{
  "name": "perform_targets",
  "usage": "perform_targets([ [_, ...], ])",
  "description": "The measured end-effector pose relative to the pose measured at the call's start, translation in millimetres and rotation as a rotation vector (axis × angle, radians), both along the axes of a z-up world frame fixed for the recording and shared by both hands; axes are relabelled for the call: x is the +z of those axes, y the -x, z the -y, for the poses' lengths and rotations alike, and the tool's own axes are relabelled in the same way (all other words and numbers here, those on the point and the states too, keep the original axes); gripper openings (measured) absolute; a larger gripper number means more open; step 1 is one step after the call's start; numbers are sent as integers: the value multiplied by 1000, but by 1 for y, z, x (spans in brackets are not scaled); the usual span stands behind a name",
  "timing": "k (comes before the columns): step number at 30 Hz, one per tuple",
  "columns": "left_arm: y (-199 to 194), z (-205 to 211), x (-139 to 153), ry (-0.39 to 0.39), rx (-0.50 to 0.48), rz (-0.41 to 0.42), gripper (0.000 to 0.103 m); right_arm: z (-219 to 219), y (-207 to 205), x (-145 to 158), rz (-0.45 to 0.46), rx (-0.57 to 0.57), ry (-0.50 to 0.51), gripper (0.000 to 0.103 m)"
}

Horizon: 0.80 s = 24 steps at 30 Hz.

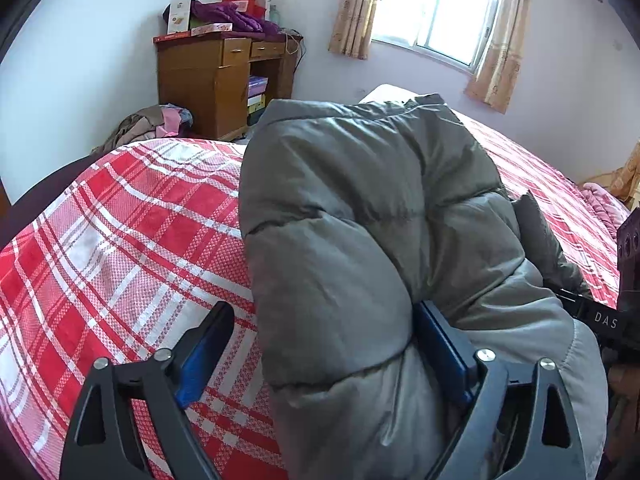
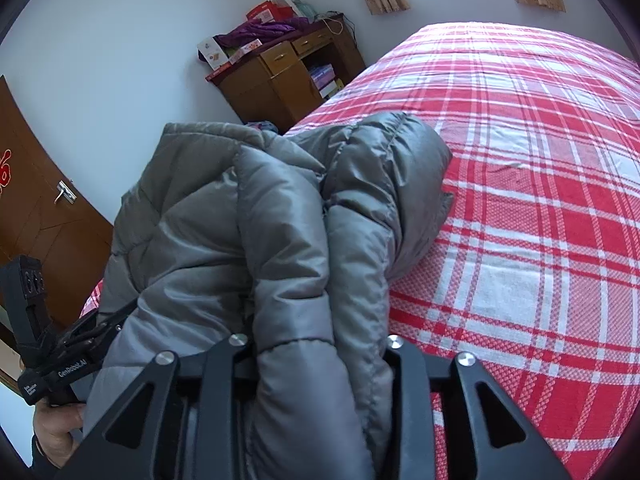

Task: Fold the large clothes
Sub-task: 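Carry the bundle with both tools and lower it onto the bed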

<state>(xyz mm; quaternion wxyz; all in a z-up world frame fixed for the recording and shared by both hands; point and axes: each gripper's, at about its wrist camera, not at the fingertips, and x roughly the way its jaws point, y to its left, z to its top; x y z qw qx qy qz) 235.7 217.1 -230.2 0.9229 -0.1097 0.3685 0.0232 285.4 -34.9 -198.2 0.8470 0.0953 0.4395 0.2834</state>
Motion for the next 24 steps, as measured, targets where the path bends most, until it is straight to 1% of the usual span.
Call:
perform_targets([
  [3, -1, -3, -4, 5, 13, -4, 97, -1, -2, -5, -7, -5, 15, 44],
  [8, -6, -5, -7, 23, 22, -19, 100, -4, -6, -11, -19, -4, 24, 47],
  [14, -10, -8, -9, 33, 26, -31, 102, -7, -13, -17, -47, -15, 29, 57],
  [16, -10, -10, -10, 26, 28, -30, 102, -7, -15, -18, -51, -19, 29, 60],
  [20, -10, -7, -8, 3, 36, -26, 102, -7, -17, -18, -52, -22, 45, 61],
  [24, -7, -4, -5, -15, 49, -27, 102, -9, -18, -17, -49, -25, 64, 64],
])
